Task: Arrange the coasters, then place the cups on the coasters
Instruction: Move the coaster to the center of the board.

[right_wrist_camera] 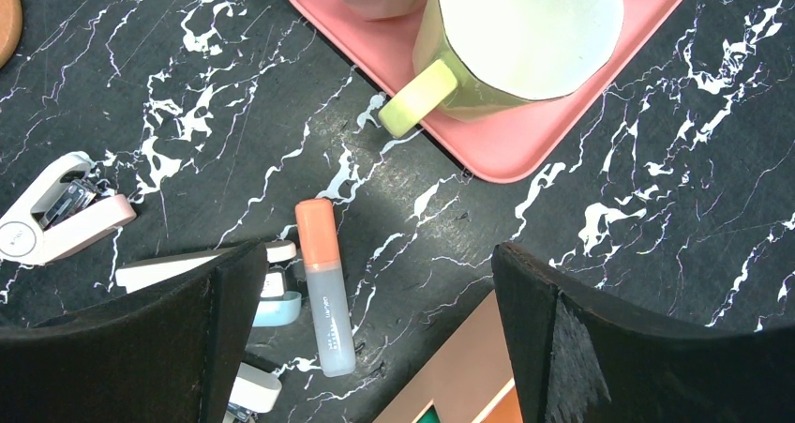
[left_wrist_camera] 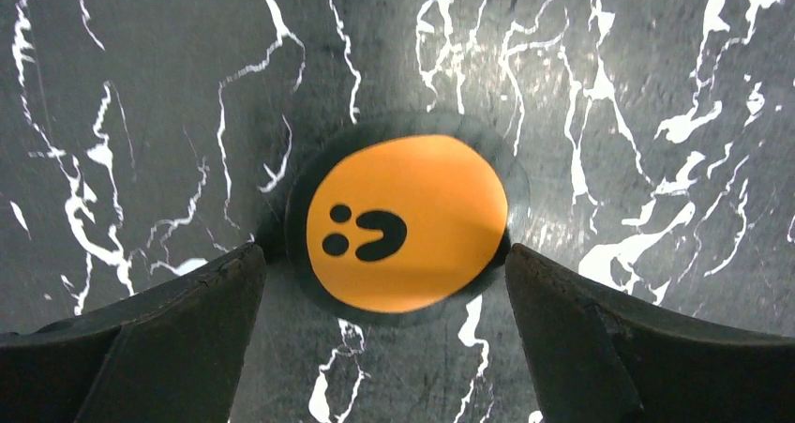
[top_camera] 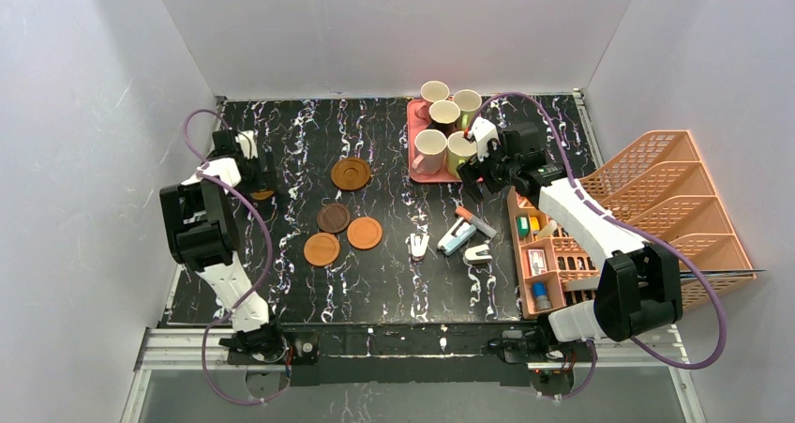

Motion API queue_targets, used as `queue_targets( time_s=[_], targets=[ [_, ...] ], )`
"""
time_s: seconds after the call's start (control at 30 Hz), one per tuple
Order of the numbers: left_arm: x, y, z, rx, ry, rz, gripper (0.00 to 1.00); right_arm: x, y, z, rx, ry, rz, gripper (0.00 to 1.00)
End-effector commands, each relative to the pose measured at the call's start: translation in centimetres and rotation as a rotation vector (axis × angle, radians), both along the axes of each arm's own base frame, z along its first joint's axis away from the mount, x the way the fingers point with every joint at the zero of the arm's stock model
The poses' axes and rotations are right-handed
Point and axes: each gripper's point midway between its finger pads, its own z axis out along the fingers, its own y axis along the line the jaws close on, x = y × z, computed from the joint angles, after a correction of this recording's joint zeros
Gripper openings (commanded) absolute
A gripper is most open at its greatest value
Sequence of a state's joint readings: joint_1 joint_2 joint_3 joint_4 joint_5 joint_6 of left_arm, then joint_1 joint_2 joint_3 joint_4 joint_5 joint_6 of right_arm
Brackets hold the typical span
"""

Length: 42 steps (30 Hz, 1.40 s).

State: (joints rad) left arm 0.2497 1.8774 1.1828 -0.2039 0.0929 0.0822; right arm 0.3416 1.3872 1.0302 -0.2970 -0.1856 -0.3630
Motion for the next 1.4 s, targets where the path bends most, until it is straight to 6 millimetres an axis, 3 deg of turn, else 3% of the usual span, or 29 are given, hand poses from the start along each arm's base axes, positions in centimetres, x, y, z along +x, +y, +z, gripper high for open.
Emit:
queue_targets(
  time_s=[0.0,0.4,1.07,1.37],
  targets=[
    [-2.3,-1.9,-4.3,-0.105,0.137,-0.017,0.97,0.5,0.1,1.6,0.017,-0.041,-0.001,0.98],
    [-2.3,-3.5,-5.3,-0.083,0.142,-0.061,0.89,0.5,0.1,1.6,0.017,-0.043,-0.002,0.98],
    [-2.2,-6.0,-5.8,-0.037,0.141,-0.116,0.87,0.4,0.1,1.8,0.017,-0.046,0.001,0.98],
    [-1.5,-5.4,-5.4,0.004,0.125,-0.100,0.88,0.4,0.1,1.9,0.020,-0.051,0.003,0.98]
  ],
)
